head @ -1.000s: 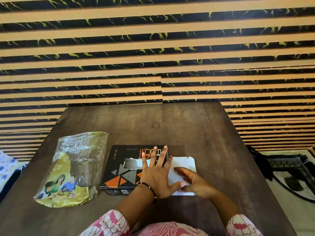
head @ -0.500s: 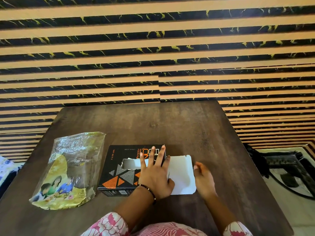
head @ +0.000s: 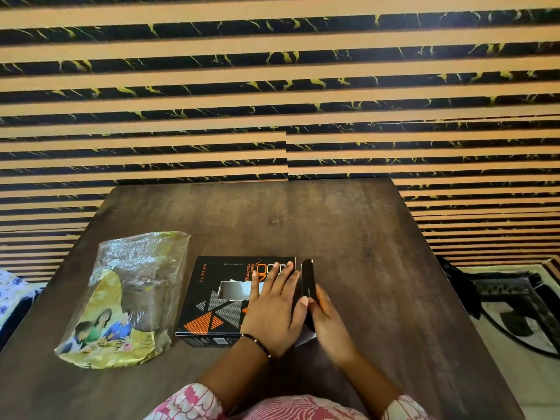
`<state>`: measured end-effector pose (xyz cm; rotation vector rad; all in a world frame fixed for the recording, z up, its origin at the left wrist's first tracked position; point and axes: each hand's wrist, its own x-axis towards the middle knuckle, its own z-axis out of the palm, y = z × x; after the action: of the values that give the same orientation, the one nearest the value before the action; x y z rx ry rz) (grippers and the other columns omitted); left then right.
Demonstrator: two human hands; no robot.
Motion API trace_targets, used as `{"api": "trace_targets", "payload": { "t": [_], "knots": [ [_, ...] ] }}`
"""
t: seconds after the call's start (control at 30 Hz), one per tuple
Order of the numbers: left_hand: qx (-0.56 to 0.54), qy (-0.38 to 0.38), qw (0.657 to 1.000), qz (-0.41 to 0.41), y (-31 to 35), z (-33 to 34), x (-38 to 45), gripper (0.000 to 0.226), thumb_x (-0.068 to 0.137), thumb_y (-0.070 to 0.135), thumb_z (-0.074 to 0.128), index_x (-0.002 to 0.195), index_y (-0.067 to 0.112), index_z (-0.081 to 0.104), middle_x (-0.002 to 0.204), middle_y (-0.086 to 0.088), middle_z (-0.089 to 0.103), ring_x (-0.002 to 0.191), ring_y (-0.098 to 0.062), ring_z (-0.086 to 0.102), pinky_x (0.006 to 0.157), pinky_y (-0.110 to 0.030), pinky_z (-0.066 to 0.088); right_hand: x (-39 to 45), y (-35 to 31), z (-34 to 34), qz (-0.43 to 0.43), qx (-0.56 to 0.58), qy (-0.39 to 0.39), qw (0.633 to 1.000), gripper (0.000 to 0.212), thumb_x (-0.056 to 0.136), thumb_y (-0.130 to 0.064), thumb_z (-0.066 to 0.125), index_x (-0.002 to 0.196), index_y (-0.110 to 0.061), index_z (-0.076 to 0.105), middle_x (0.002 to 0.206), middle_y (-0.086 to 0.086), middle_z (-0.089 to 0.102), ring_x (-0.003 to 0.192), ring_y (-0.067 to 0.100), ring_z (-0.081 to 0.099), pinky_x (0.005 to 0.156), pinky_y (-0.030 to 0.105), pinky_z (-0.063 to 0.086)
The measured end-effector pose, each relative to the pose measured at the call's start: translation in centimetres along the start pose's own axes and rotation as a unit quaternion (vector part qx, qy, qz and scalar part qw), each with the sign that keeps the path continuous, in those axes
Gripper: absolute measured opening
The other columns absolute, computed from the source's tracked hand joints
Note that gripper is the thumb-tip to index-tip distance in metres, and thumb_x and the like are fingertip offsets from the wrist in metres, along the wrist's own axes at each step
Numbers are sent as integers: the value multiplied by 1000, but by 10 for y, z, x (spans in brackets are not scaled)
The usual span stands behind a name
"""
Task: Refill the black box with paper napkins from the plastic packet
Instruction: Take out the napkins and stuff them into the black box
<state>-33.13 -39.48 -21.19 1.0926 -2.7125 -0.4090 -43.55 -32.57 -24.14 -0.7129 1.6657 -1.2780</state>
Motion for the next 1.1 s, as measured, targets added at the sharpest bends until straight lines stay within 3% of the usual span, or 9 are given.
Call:
{"api": "trace_targets", "payload": {
  "t": [0.07,0.17,0.37,0.5,0.63,0.73,0.87,1.0,1.1],
  "knots": [
    [-5,3,1000,0,1,0,-1,68,84,52,6,144,22,20,156,6,12,144,-12,-4,112,-40,-17,0,-7,0,-15,-21,-11,1000,38,97,-7,35,124,-33,38,108,-25,49,100,-11,50,92,7,38],
    [-1,-3,1000,-2,2,-2,-1,71,83,52,2,145,21,17,157,7,10,144,-11,-7,112,-40,-17,0,-7,2,-23,-46,-24,998,46,98,-14,36,140,-32,28,114,-29,45,107,-7,48,101,16,34],
    [-9,-11,1000,-9,3,-4,-1,74,82,54,-1,145,21,18,157,6,10,144,-11,-6,112,-38,-18,-4,-11,4,-13,3,-31,999,48,98,-14,35,142,-32,24,140,-13,36,122,-2,36,103,15,29],
    [-13,-16,1000,-14,2,-4,-1,77,81,59,-4,146,20,13,157,6,9,143,-11,-8,113,-40,-17,-10,-11,9,-31,15,-70,997,48,100,-10,27,145,-20,14,136,-16,22,124,-1,25,78,-9,31],
    [-38,-15,999,-19,2,-4,-1,97,69,69,-24,146,19,6,157,4,10,141,-7,-10,115,-41,-14,-16,0,13,-96,-22,-73,992,46,99,-4,16,144,-11,14,153,4,19,129,6,29,79,2,43],
    [-37,-24,999,-15,2,-5,-1,100,66,71,-25,146,21,6,157,4,9,143,-9,-9,116,-43,-13,-13,11,12,-95,-10,-87,992,45,98,0,19,142,-10,19,154,15,22,114,-10,48,83,5,44],
    [-35,-27,999,-6,2,-6,-1,99,67,72,-24,146,22,10,157,4,11,144,-12,-6,116,-45,-13,-10,2,16,-36,38,-77,996,43,98,0,18,140,7,22,148,25,28,83,-18,61,70,3,46],
    [-56,-30,998,-6,0,-7,1,100,67,73,-23,146,22,11,157,3,10,144,-11,-5,116,-43,-13,-12,-2,17,-15,100,-60,993,44,98,-10,32,141,-1,27,146,17,35,130,12,42,88,5,43],
    [-104,-17,994,10,-6,-12,0,94,73,73,-14,145,20,15,157,2,10,144,-11,1,118,-38,-3,-11,-14,22,-26,75,-12,997,44,96,-2,35,140,-5,32,143,9,40,129,16,40,87,1,40]
  ]
}}
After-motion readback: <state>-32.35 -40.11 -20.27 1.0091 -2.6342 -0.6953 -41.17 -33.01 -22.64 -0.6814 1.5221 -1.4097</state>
